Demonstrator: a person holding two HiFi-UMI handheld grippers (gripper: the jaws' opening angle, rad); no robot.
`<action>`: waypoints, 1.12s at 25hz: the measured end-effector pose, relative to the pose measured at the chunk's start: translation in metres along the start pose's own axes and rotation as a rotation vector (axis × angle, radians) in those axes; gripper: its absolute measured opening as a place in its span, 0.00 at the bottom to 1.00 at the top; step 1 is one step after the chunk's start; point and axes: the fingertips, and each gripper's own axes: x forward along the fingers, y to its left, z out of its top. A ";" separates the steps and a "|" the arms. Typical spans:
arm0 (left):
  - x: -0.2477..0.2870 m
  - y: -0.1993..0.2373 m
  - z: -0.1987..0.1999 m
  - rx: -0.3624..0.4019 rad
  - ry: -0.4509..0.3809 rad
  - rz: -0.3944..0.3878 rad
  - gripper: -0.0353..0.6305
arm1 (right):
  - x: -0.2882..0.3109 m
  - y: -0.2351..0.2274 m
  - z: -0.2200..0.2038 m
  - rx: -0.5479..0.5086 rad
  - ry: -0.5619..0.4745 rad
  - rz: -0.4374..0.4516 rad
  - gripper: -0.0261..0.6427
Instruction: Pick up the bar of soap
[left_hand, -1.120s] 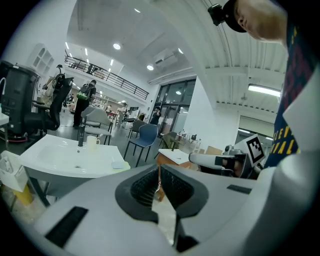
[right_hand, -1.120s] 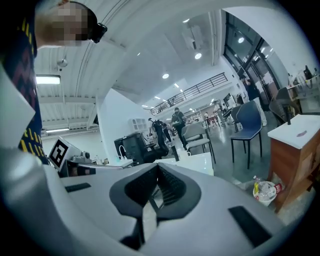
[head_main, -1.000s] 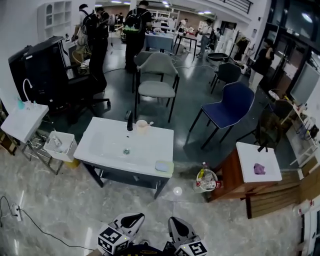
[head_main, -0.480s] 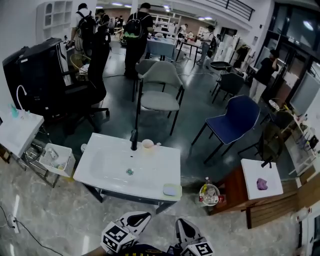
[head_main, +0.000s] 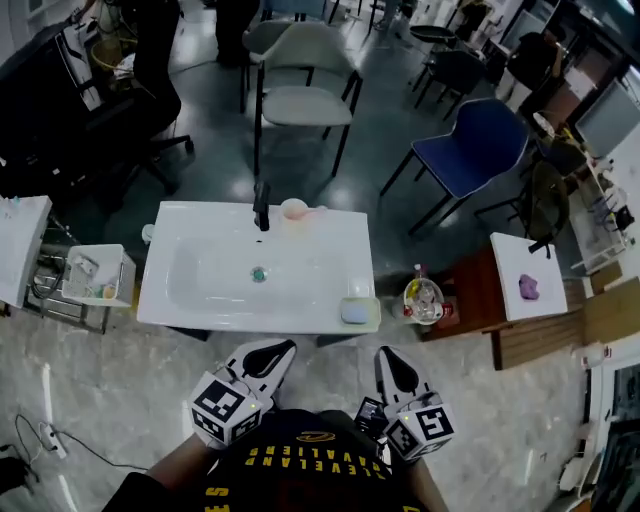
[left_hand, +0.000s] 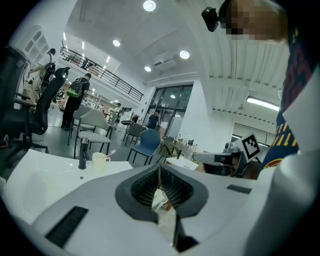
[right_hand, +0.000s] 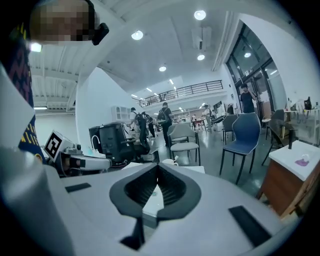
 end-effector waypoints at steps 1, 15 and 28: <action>0.002 0.004 0.000 -0.006 0.007 -0.003 0.09 | 0.004 -0.005 -0.002 -0.004 0.024 -0.011 0.05; 0.051 0.026 -0.028 0.019 0.155 0.072 0.09 | 0.044 -0.090 -0.037 -0.129 0.246 0.072 0.06; 0.181 0.007 -0.107 0.256 0.494 -0.036 0.33 | 0.069 -0.173 -0.082 -0.098 0.389 0.243 0.25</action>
